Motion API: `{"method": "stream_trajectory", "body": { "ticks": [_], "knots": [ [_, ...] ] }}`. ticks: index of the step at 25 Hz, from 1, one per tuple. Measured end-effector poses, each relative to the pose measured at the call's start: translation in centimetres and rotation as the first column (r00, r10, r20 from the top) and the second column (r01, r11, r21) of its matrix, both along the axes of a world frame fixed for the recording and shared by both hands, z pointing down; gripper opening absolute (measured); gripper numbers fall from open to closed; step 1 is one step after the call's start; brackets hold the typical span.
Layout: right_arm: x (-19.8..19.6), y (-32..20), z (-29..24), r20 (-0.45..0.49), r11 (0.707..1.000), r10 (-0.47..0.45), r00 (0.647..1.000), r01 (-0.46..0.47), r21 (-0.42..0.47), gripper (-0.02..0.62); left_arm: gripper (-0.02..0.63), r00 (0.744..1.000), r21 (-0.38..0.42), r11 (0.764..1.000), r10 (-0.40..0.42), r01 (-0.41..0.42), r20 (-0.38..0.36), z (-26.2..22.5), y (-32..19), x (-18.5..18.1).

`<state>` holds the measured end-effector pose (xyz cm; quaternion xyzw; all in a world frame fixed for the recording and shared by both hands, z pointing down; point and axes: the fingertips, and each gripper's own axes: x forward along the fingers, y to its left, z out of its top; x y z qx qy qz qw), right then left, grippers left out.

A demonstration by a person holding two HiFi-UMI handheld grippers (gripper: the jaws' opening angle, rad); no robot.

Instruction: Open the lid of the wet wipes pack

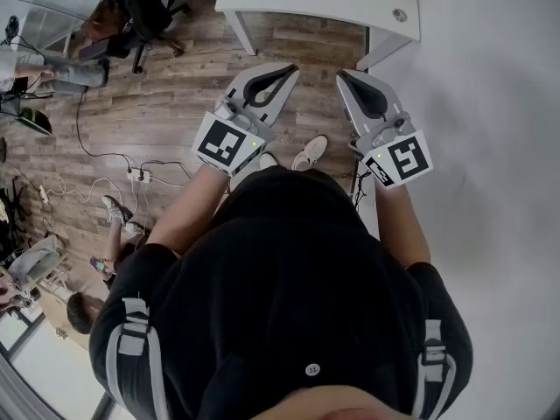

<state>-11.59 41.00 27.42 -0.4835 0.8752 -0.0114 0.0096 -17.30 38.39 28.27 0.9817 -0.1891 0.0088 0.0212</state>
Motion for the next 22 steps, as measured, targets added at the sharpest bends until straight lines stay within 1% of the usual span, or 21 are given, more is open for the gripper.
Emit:
{"method": "stream_trajectory", "body": {
  "ticks": [6, 12, 14, 15, 17, 20, 22],
  "knots": [
    [-0.4, 1.1, 0.5, 0.022, 1.0, 0.02, 1.0, -0.02, -0.017, 0.011, 0.008, 1.0, 0.013, 1.0, 0.003, -0.003, 0.014, 0.0, 0.9, -1.0],
    [-0.7, 1.9, 0.8, 0.01, 1.0, 0.009, 1.0, -0.009, -0.024, 0.012, 0.008, 1.0, 0.016, 1.0, 0.004, -0.004, 0.017, 0.3, 1.0, -1.0],
    [-0.9, 1.9, 0.8, 0.007, 1.0, 0.001, 1.0, -0.001, -0.025, 0.092, 0.008, 1.0, 0.01, 1.0, 0.008, -0.008, 0.009, 0.1, 1.1, -0.8],
    [-1.0, 1.9, 0.8, 0.003, 1.0, 0.002, 1.0, -0.001, -0.025, 0.114, 0.008, 1.0, 0.01, 1.0, 0.009, -0.009, 0.008, 0.1, 1.2, -0.8],
    [-0.8, 1.8, 0.8, -0.005, 1.0, 0.01, 1.0, -0.01, -0.022, 0.13, 0.008, 1.0, 0.005, 1.0, 0.01, -0.01, 0.003, 0.0, 1.1, -0.5],
    [-0.1, 1.2, 0.7, -0.012, 0.999, 0.03, 0.999, -0.03, -0.024, 0.185, 0.008, 1.0, 0.003, 1.0, 0.014, -0.014, -0.002, -0.1, 0.7, 0.0],
    [0.4, 1.0, 0.8, -0.009, 0.999, 0.041, 0.999, -0.041, -0.026, 0.21, 0.008, 1.0, 0.003, 1.0, 0.015, -0.015, 0.001, 0.1, 0.6, 0.5]
  ]
}}
